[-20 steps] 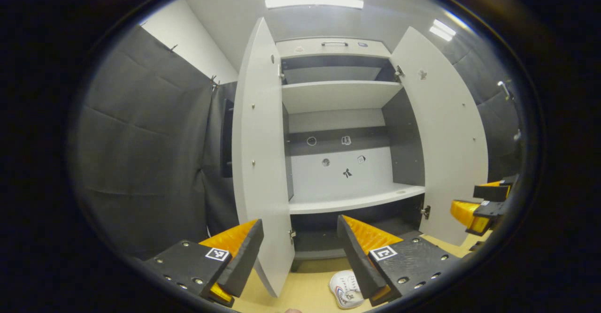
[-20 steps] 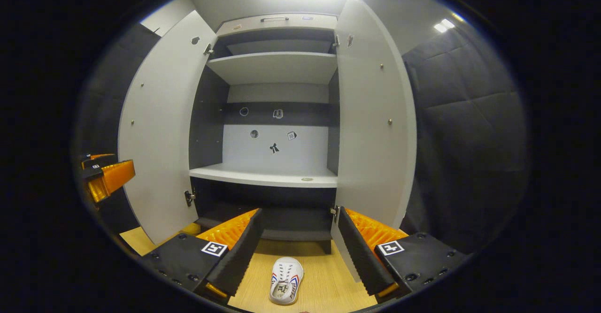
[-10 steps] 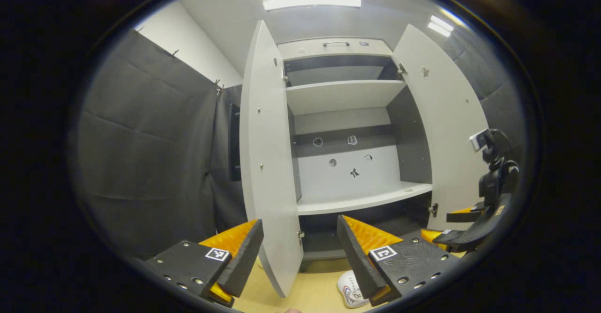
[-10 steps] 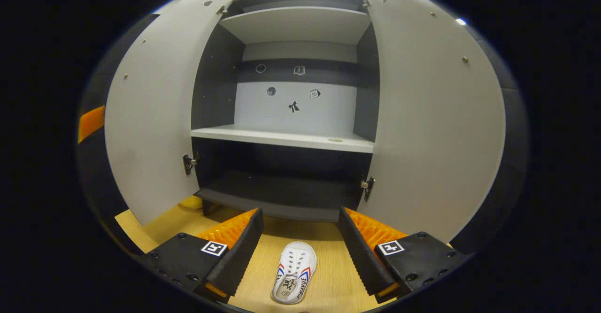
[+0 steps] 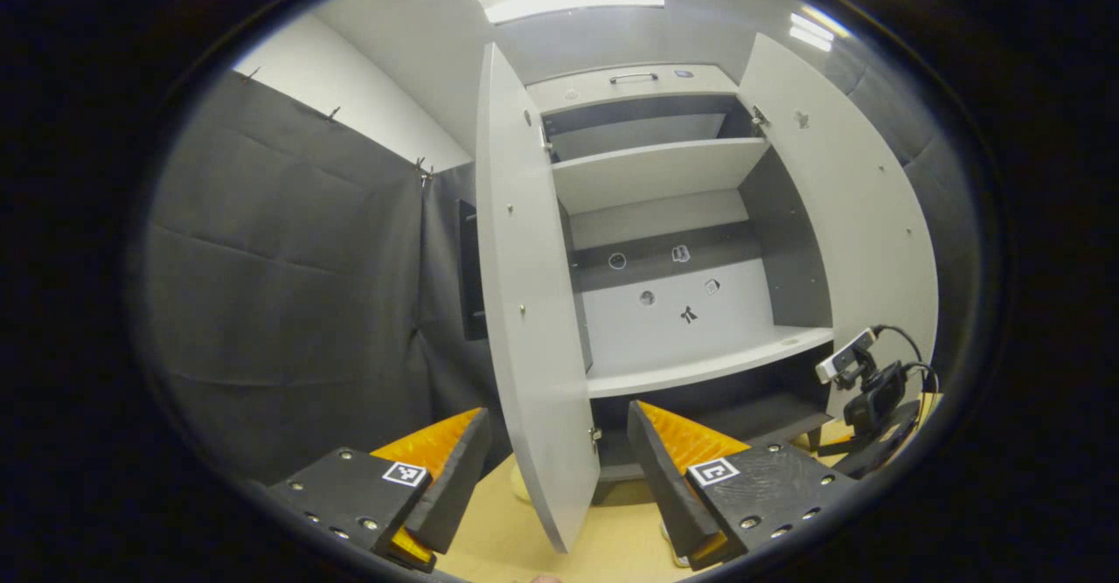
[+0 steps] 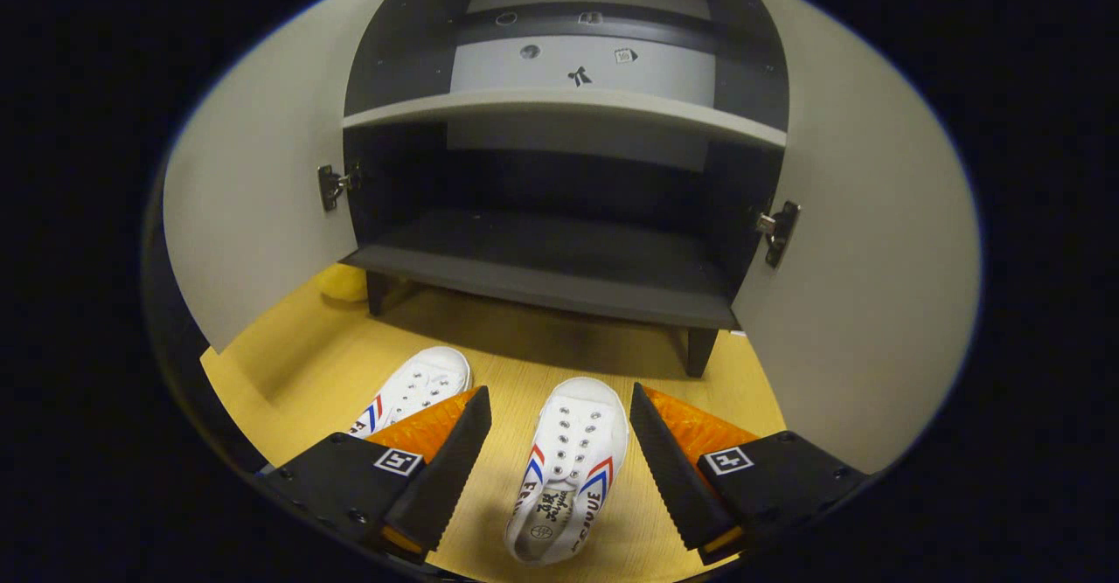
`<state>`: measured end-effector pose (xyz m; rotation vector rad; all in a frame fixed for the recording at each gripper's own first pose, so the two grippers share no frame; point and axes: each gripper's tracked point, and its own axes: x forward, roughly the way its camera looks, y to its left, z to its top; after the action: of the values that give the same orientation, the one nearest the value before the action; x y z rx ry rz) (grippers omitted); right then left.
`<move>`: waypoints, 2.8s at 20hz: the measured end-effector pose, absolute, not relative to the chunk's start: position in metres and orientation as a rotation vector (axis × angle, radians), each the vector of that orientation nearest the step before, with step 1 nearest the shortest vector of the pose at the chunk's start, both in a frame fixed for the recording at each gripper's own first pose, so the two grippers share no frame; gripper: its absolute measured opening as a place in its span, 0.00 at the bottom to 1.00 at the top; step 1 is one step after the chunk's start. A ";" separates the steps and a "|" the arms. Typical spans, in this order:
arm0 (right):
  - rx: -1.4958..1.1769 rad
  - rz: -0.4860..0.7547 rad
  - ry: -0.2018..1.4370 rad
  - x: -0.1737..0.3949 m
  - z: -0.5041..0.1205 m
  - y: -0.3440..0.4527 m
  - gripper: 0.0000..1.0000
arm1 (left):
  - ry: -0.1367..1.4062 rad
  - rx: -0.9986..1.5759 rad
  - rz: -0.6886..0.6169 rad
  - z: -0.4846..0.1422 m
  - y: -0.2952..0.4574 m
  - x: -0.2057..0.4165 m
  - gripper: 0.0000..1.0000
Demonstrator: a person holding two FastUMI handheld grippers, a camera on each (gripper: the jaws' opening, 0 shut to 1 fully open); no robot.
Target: Grab one shoe with the right hand and put it into the shoe cabinet, grab the other shoe with the left hand and put it into the shoe cabinet; then close the right door with the right hand and the left door with the left hand.
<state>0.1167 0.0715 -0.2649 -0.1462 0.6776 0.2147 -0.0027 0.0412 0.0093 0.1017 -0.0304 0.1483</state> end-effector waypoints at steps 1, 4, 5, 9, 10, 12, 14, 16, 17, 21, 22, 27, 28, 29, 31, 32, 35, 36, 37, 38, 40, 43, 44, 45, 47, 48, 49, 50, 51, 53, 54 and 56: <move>-0.152 0.221 0.707 0.115 -0.277 0.074 1.00 | -0.024 0.102 0.154 0.006 0.043 -0.001 0.92; -0.148 0.241 0.780 0.110 -0.302 0.082 1.00 | -0.013 0.105 0.168 0.004 0.047 -0.001 0.92; -0.140 0.252 0.806 0.108 -0.310 0.086 0.97 | -0.011 0.106 0.172 0.002 0.048 -0.001 0.92; -0.117 0.242 0.939 0.097 -0.342 0.087 0.89 | -0.002 0.110 0.186 -0.001 0.051 -0.006 0.92; -0.115 0.239 0.950 0.097 -0.346 0.087 0.85 | -0.001 0.112 0.190 -0.001 0.052 -0.007 0.92; -0.141 0.236 0.961 0.099 -0.354 0.087 0.81 | 0.002 0.108 0.196 -0.002 0.054 -0.007 0.91; -0.188 0.207 0.955 0.104 -0.360 0.085 0.75 | 0.002 0.101 0.197 -0.002 0.053 -0.009 0.92; -0.247 0.152 0.940 0.104 -0.354 0.072 0.59 | -0.003 0.100 0.196 -0.001 0.052 -0.010 0.92; -0.245 0.151 0.939 0.104 -0.357 0.073 0.36 | -0.004 0.097 0.191 -0.002 0.051 -0.010 0.92; -0.164 0.163 0.955 0.104 -0.354 0.070 0.16 | -0.006 0.091 0.165 -0.002 0.044 -0.008 0.91; -0.172 0.184 0.958 0.101 -0.346 0.071 0.03 | -0.007 0.091 0.158 -0.002 0.042 -0.008 0.91; -0.069 0.159 0.892 0.107 -0.335 0.067 0.01 | -0.011 0.081 0.133 -0.002 0.038 -0.007 0.92; -0.029 0.153 0.883 0.109 -0.324 0.062 0.01 | -0.013 0.081 0.125 -0.001 0.036 -0.007 0.92; 0.001 0.150 0.870 0.112 -0.313 0.060 0.01 | -0.016 0.081 0.116 0.000 0.033 -0.006 0.91; 0.028 0.141 0.832 0.119 -0.294 0.054 0.01 | -0.025 0.081 0.100 0.002 0.027 -0.006 0.91; 0.045 0.138 0.814 0.120 -0.283 0.053 0.00 | -0.028 0.081 0.092 0.002 0.025 -0.005 0.91; 0.098 0.140 0.755 0.125 -0.245 0.050 0.01 | -0.032 0.076 0.067 0.002 0.017 -0.004 0.91; 0.105 0.143 0.732 0.126 -0.231 0.048 0.01 | -0.035 0.074 0.060 0.003 0.014 -0.003 0.91; 0.109 0.150 0.711 0.127 -0.217 0.048 0.00 | -0.037 0.071 0.052 0.002 0.012 -0.002 0.91; 0.113 0.154 0.686 0.127 -0.203 0.048 0.01 | -0.039 0.067 0.044 0.002 0.009 -0.001 0.91; 0.115 0.171 0.640 0.130 -0.174 0.048 0.01 | -0.044 0.058 0.026 0.002 0.002 0.000 0.91; 0.098 0.192 0.567 0.135 -0.133 0.051 0.01 | -0.045 0.054 0.002 0.001 -0.006 0.003 0.92; 0.095 0.199 0.544 0.136 -0.121 0.053 0.01 | -0.047 0.052 -0.004 0.002 -0.009 0.003 0.91; 0.092 0.207 0.524 0.139 -0.107 0.055 0.01 | -0.051 0.050 -0.010 0.002 -0.012 0.004 0.91; 0.092 0.223 0.487 0.147 -0.084 0.060 0.01 | -0.057 0.046 -0.018 0.003 -0.015 0.005 0.91; 0.095 0.230 0.473 0.151 -0.075 0.063 0.01 | -0.058 0.044 -0.021 0.004 -0.016 0.007 0.91; 0.099 0.236 0.457 0.157 -0.063 0.066 0.01 | -0.058 0.041 -0.023 0.003 -0.017 0.008 0.91; 0.101 0.241 0.438 0.163 -0.052 0.067 0.01 | -0.057 0.038 -0.025 0.002 -0.018 0.008 0.91; 0.095 0.246 0.422 0.170 -0.043 0.068 0.01 | -0.056 0.034 -0.026 0.002 -0.019 0.009 0.91; 0.083 0.249 0.391 0.184 -0.025 0.070 0.01 | -0.057 0.030 -0.023 0.001 -0.020 0.012 0.91; 0.082 0.249 0.380 0.193 -0.017 0.071 0.01 | -0.056 0.029 -0.020 0.001 -0.021 0.013 0.92; 0.088 0.249 0.356 0.210 -0.001 0.073 0.00 | -0.051 0.028 -0.012 -0.001 -0.021 0.016 0.92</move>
<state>0.2103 0.0726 -0.0012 0.0881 0.3559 0.2494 0.0161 -0.0210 -0.0011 0.0285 -0.0508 -0.0125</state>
